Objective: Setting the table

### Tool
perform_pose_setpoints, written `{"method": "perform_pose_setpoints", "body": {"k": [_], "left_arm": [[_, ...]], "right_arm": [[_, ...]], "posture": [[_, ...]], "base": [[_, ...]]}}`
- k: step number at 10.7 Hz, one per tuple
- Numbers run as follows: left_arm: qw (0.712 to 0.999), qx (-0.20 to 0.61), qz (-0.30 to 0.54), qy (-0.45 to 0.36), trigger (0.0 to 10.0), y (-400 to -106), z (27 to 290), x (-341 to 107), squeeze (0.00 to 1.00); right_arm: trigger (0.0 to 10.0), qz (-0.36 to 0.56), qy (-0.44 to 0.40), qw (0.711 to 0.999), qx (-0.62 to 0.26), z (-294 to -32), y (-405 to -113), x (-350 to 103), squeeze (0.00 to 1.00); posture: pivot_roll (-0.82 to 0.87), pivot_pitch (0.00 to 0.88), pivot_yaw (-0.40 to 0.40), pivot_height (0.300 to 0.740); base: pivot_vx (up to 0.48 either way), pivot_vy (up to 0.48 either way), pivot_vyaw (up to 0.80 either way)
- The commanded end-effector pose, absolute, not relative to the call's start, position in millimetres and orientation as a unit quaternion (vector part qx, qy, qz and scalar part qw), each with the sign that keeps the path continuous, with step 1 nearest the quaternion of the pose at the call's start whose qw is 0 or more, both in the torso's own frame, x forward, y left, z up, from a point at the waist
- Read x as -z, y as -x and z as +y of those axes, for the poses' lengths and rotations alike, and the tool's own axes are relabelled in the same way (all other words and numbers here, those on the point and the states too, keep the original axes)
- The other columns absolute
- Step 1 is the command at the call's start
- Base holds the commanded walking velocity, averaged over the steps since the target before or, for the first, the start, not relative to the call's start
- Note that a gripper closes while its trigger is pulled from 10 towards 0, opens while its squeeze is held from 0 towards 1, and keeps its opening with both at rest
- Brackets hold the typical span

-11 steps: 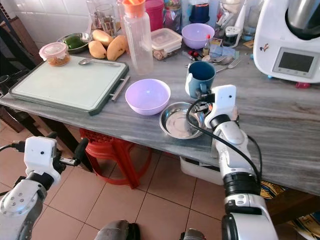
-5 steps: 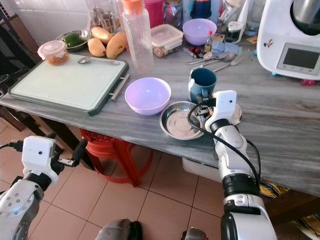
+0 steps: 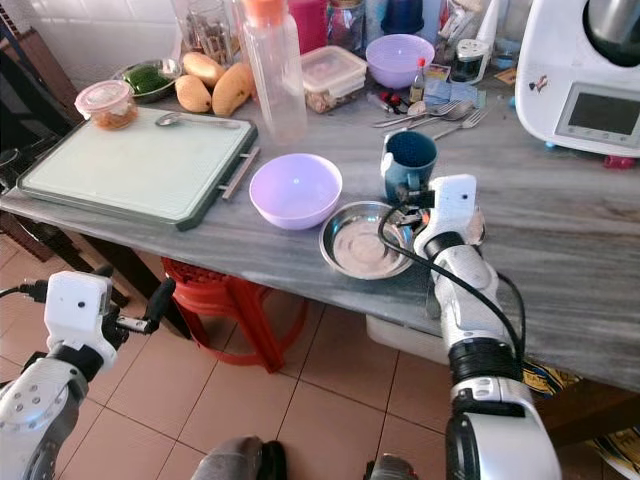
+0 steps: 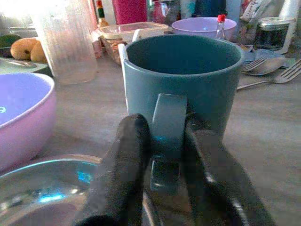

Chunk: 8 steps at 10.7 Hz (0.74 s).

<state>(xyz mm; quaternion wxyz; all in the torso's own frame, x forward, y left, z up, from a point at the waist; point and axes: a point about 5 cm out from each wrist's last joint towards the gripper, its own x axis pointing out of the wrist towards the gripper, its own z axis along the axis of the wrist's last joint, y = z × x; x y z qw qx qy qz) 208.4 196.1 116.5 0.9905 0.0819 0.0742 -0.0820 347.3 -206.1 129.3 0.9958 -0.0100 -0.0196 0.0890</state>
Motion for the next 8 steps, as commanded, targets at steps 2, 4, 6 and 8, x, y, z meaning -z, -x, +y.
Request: {"method": "perform_pose_setpoints", "body": {"k": [2, 4, 6, 8], "left_arm": [[0.990, 0.083, 0.073, -0.087, 10.0, -210, 197, -119, 0.00], [0.991, 0.083, 0.070, -0.084, 10.0, -214, 194, -119, 0.00], [0.991, 0.083, 0.066, -0.080, 10.0, -218, 191, -118, 0.00], [0.992, 0.083, 0.058, -0.075, 10.0, -223, 188, -118, 0.00]], "right_arm": [[10.0, -0.031, 0.013, 0.996, -0.084, -208, -350, -136, 1.00], [10.0, -0.034, 0.021, 0.996, -0.076, -213, -349, -136, 1.00], [10.0, -0.038, 0.024, 0.997, -0.070, -217, -349, -138, 1.00], [10.0, -0.048, 0.028, 0.996, -0.070, -216, -349, -143, 1.00]], "posture": [[0.14, 0.066, 0.122, 0.740], [0.13, 0.056, 0.119, 0.740], [0.12, 0.042, 0.115, 0.740], [0.11, 0.026, 0.111, 0.740]], "base": [[0.000, 0.000, 0.00], [0.000, 0.000, 0.00], [0.000, 0.000, 0.00], [0.000, 0.000, 0.00]]}}
